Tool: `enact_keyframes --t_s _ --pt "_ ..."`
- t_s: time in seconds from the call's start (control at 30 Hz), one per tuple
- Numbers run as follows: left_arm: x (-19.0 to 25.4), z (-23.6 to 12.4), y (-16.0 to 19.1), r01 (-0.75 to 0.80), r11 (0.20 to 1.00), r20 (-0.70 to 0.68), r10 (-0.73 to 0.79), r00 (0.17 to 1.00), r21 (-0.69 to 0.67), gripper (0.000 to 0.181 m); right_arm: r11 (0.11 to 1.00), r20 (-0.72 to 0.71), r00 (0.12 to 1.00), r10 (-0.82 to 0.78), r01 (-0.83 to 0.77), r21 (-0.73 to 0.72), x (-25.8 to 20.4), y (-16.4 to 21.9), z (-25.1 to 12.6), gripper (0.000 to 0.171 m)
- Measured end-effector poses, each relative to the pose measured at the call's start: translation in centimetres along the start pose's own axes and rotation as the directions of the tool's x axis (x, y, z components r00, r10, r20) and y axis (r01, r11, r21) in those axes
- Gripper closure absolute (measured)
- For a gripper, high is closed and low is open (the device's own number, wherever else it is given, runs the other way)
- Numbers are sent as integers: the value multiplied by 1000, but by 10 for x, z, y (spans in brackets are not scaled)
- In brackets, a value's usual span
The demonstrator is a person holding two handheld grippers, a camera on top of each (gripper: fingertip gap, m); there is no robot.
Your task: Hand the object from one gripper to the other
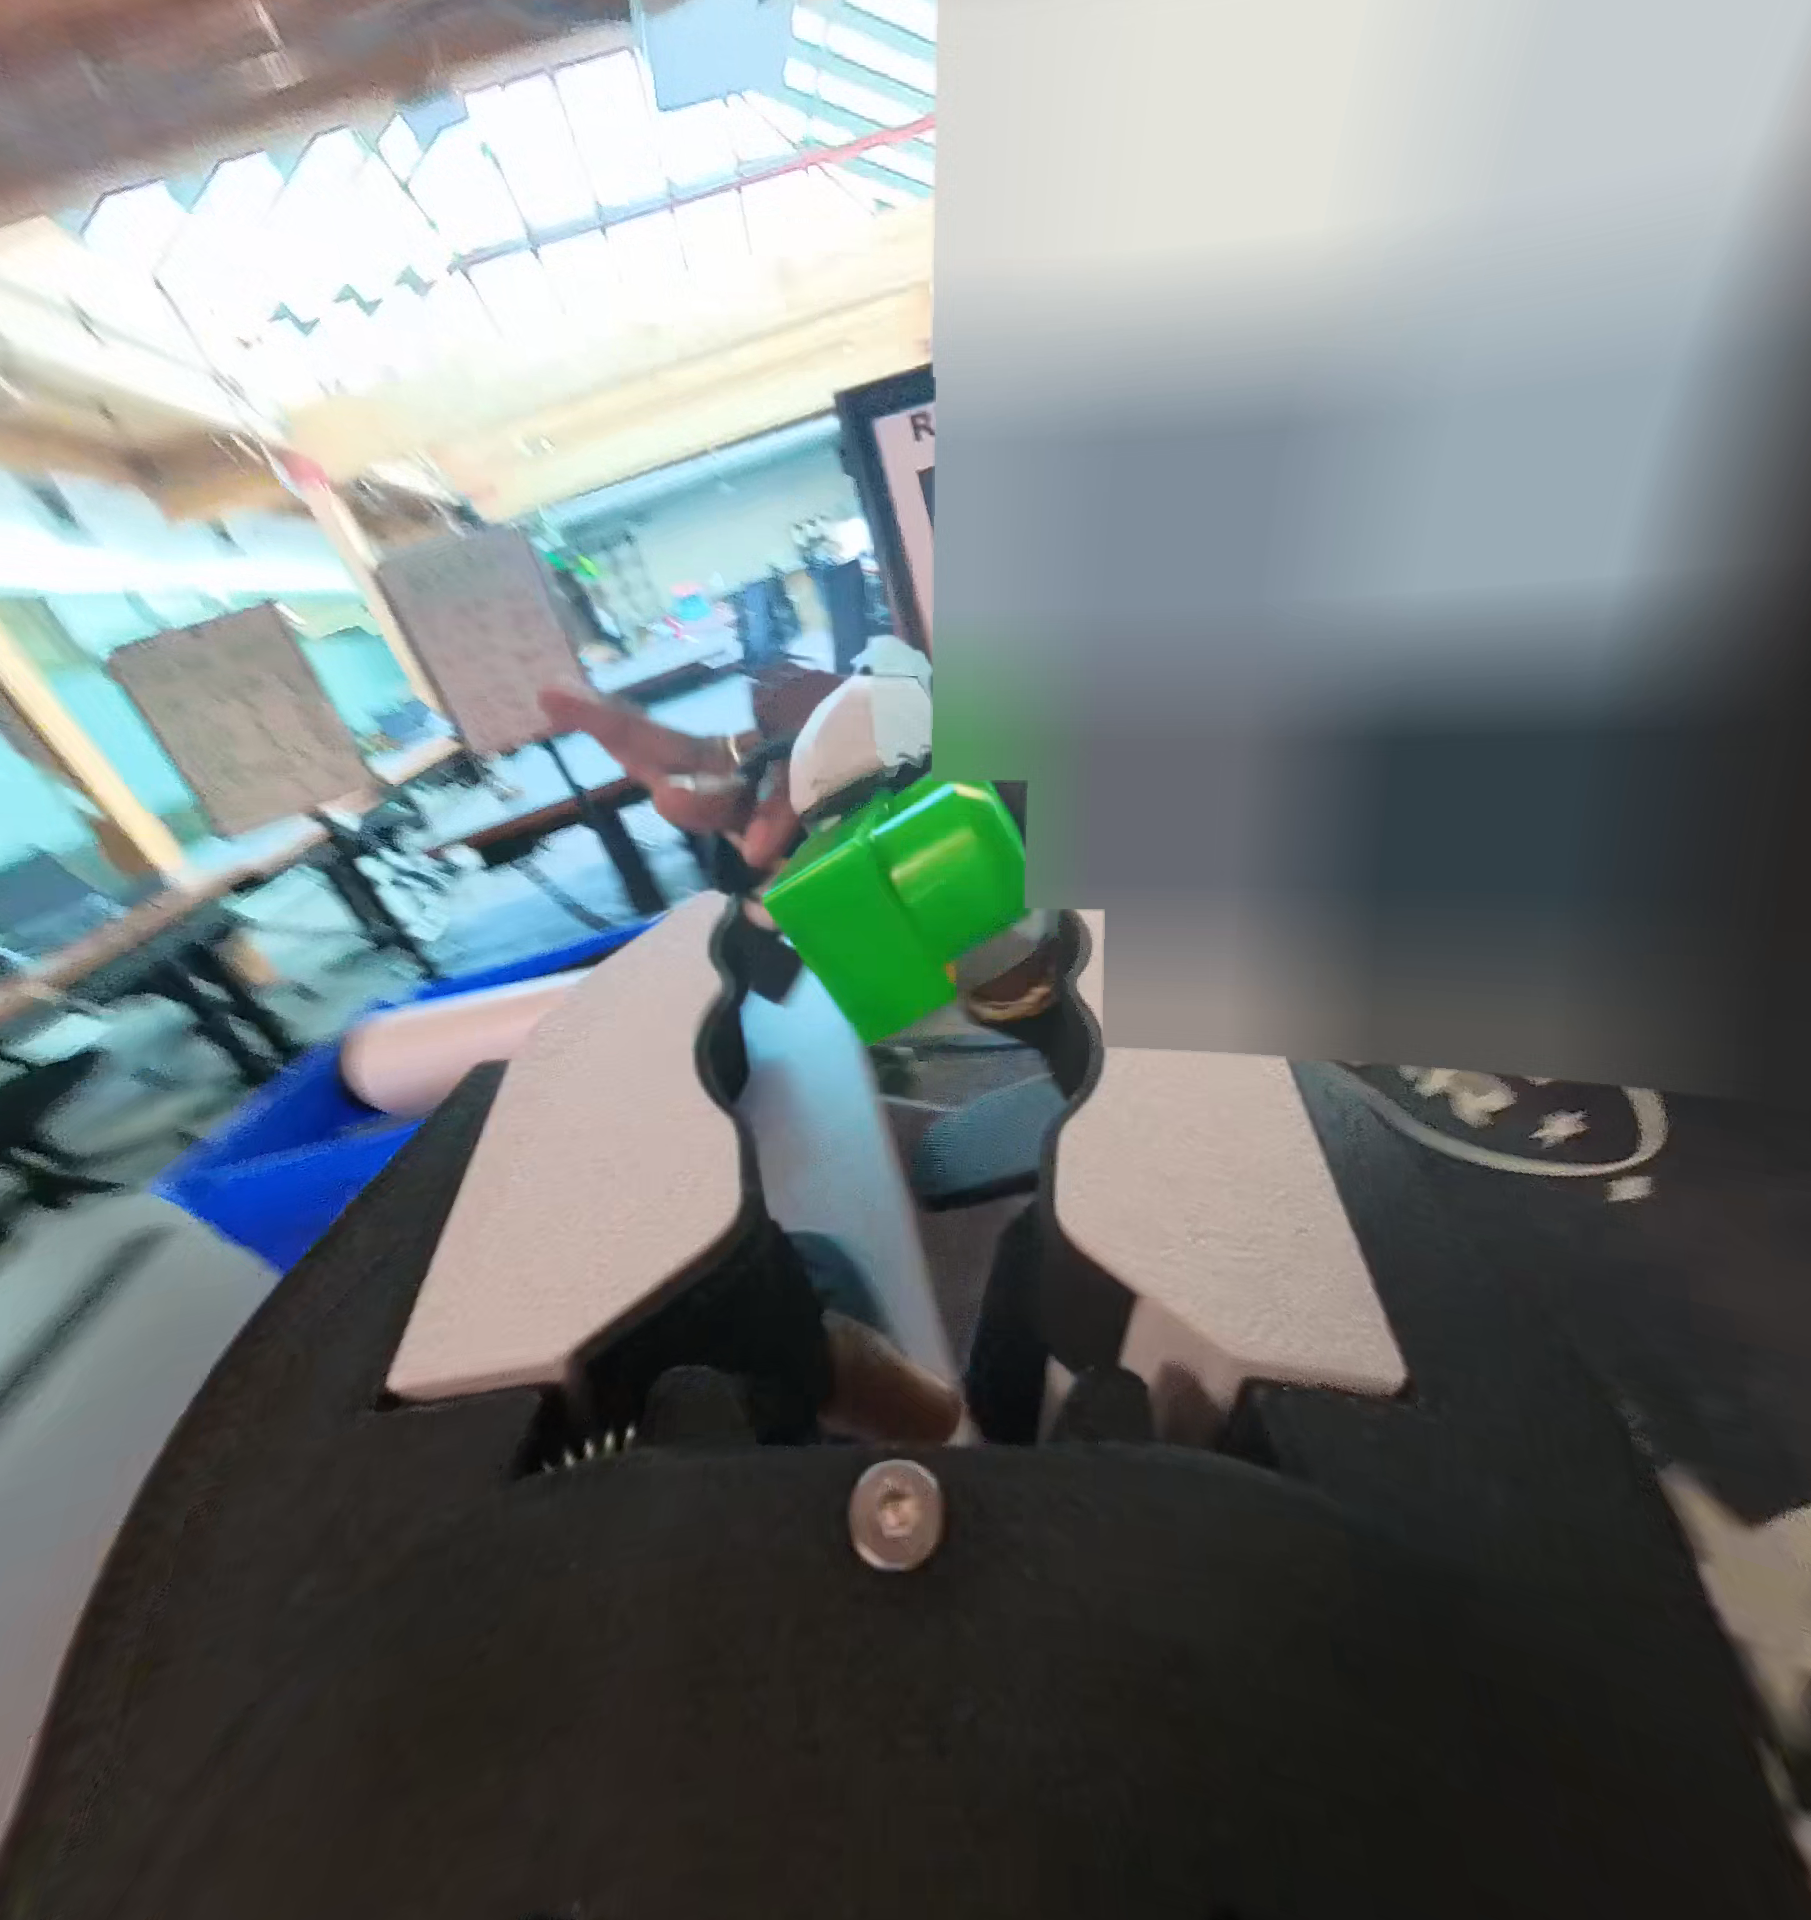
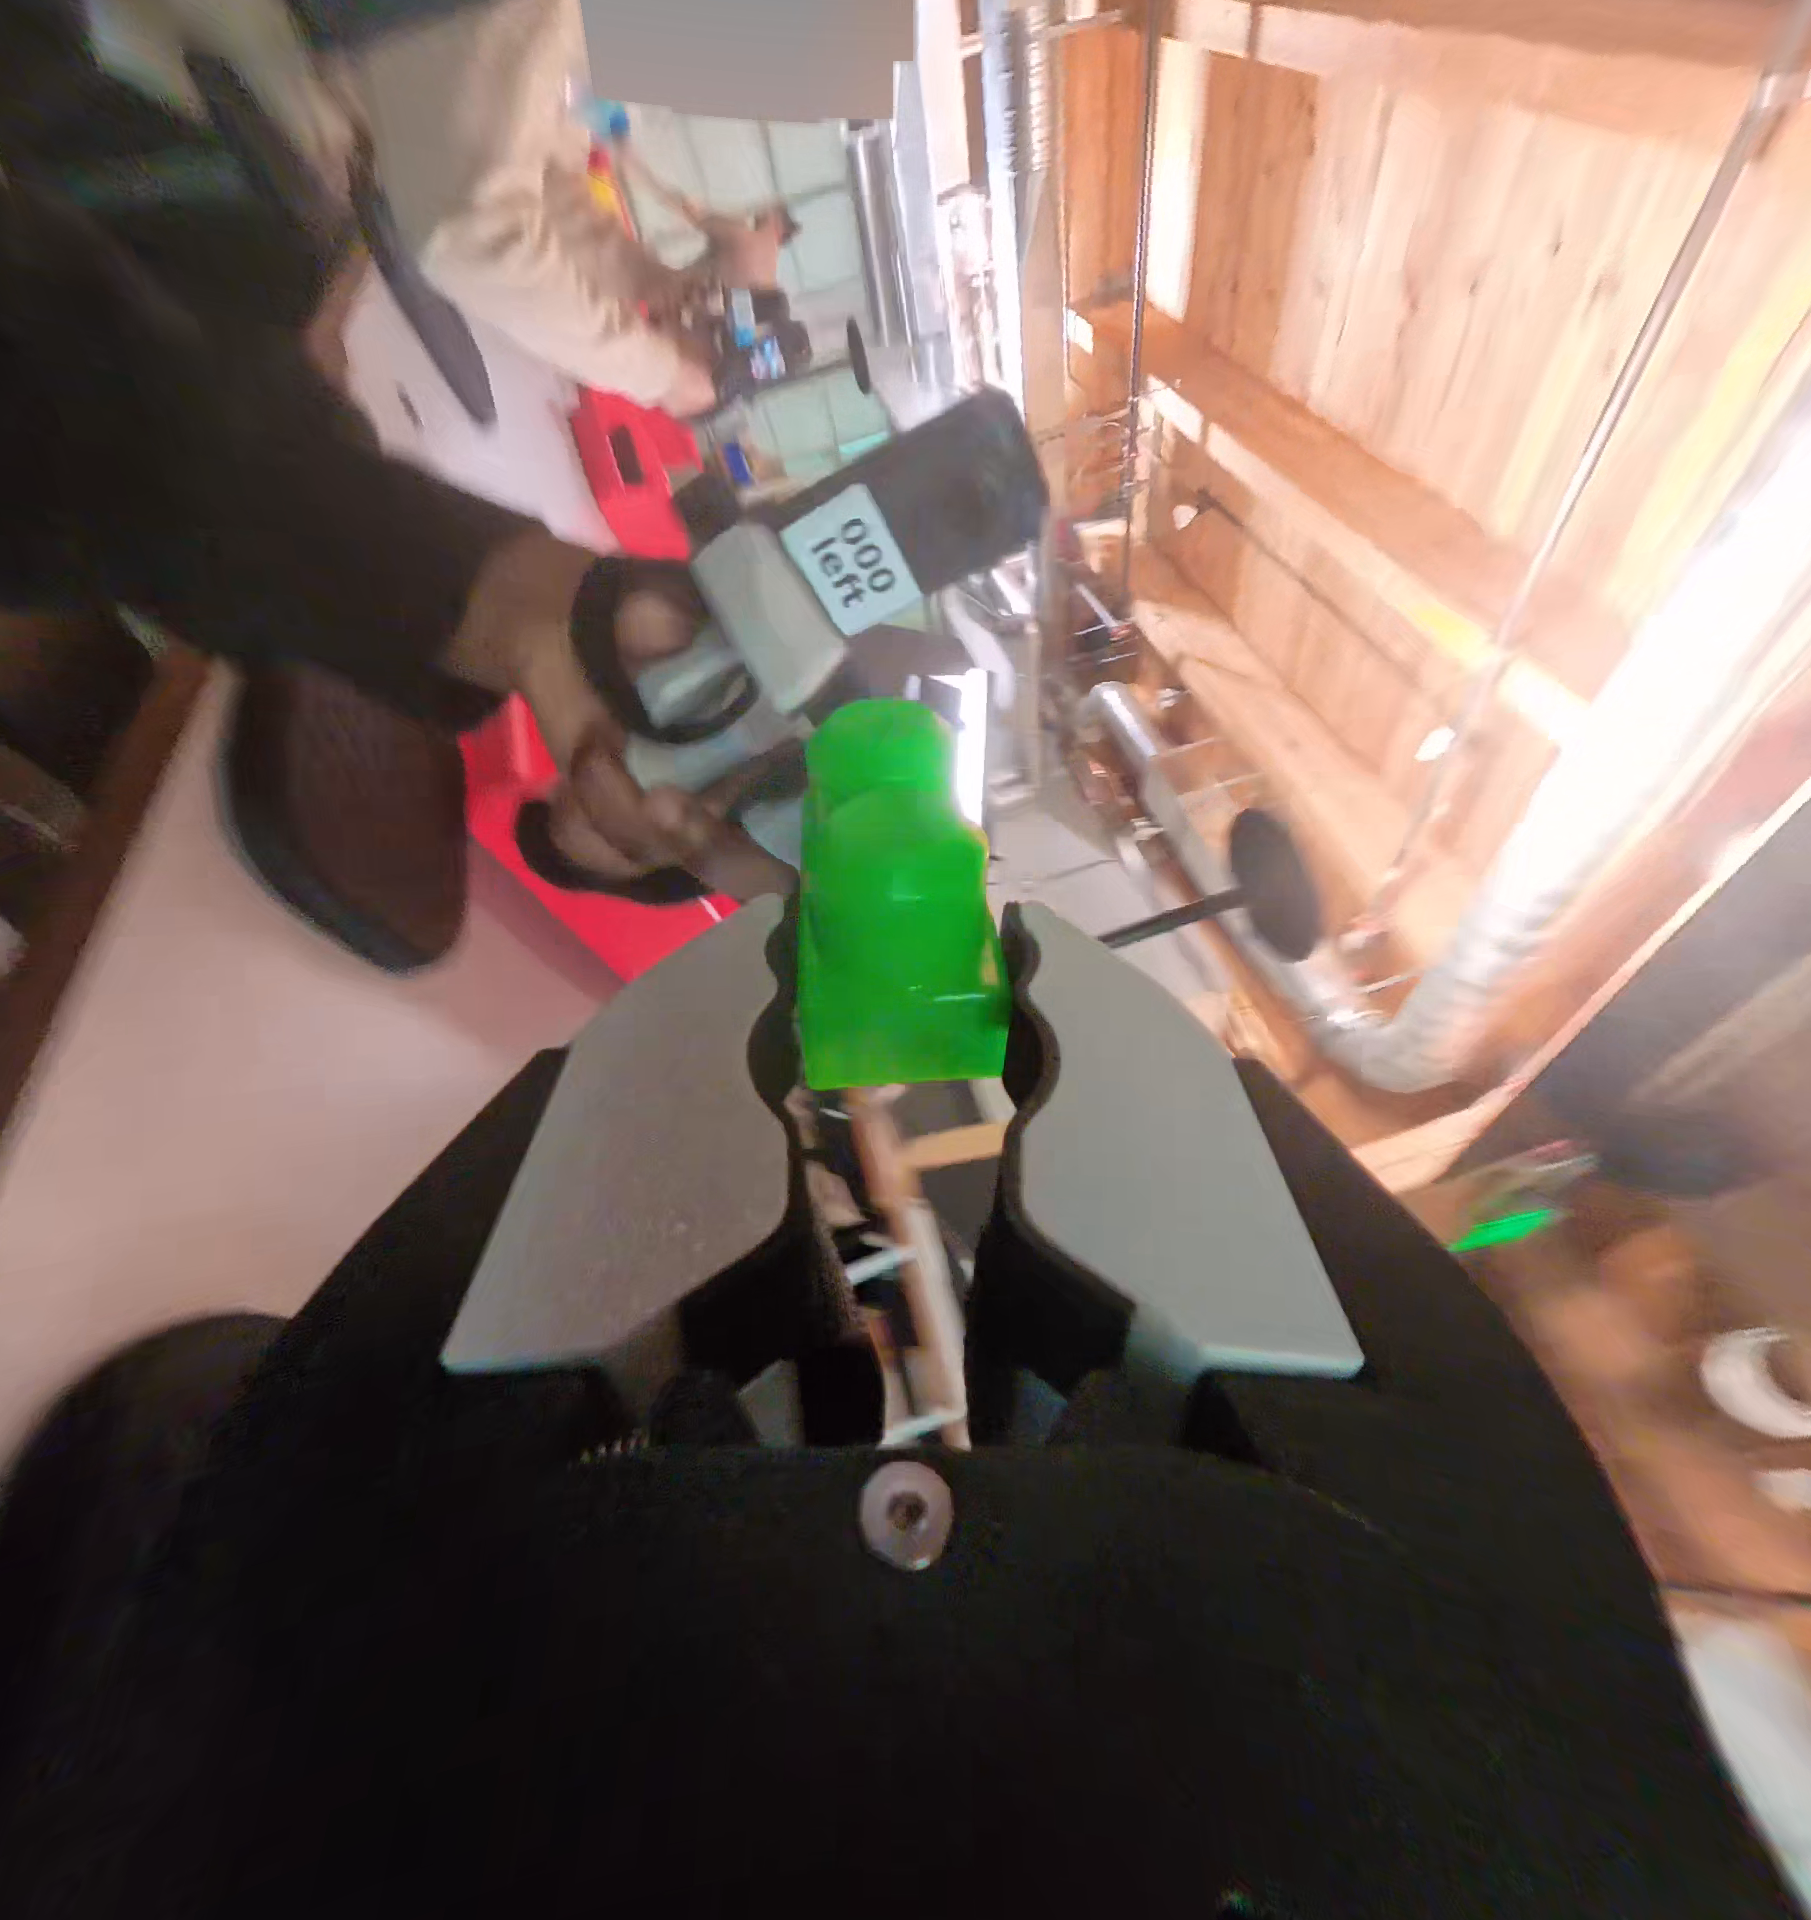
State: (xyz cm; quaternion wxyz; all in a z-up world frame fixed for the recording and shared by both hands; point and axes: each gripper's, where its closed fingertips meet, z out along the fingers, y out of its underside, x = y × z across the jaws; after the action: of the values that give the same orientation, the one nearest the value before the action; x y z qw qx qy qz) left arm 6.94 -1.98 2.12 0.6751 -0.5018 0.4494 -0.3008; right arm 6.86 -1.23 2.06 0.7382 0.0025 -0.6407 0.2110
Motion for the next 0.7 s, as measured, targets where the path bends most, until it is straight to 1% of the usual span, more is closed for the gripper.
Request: enact_keyframes --t_s 0.03,0.1,0.17,0.23,0.27,0.33,0.4,0.47,0.53,0.57,0.6,0.63,0.67,0.7 --pt "-2 -2 1 -89 996 32 89 996 -5 122 993 22 993 119 -119 9 2 1 0 134" --pt "-6 -4 4 -212 975 86 217 972 -64 120 941 86 938 335 -337 13 2 3 -1 134" --pt "-9 -3 7 -280 953 122 294 948 -120 121 844 191 833 520 -535 34 -3 -3 -3 134" --pt "-5 0 8 -317 940 112 331 937 -131 124 756 246 738 628 -654 32 -4 -6 -3 134" --pt "-2 2 9 -322 938 96 335 937 -129 127 732 254 713 653 -681 30 -3 -6 -3 134" --pt "0 4 6 -310 944 94 320 943 -111 133 704 267 683 680 -710 23 -4 -6 -3 134" --pt "1 5 3 -278 957 92 285 954 -82 136 695 276 669 690 -719 9 -6 -5 -3 134" --pt "2 5 4 -240 968 69 245 967 -74 145 691 266 667 696 -722 1 -6 -4 -2 134" --pt "0 6 5 -191 978 69 197 978 -81 145 684 257 661 705 -729 0 -5 -3 -2 134" --pt "-1 6 4 -156 985 73 162 984 -76 145 690 251 670 699 -724 10 -3 -2 -2 134" --pt "-2 6 0 -95 994 78 99 992 -51 145 718 234 705 669 -695 39 -1 -2 -2 133" --pt "-5 5 -4 -16 1000 82 18 996 -19 146 766 198 766 611 -636 95 3 -4 -2 120" --pt "-7 3 -8 59 998 73 -60 995 15 146 818 141 831 538 -555 152 8 -6 -3 100" --pt "-9 1 -11 128 991 56 -130 990 45 146 873 73 889 452 -458 169 13 -5 -4 90"
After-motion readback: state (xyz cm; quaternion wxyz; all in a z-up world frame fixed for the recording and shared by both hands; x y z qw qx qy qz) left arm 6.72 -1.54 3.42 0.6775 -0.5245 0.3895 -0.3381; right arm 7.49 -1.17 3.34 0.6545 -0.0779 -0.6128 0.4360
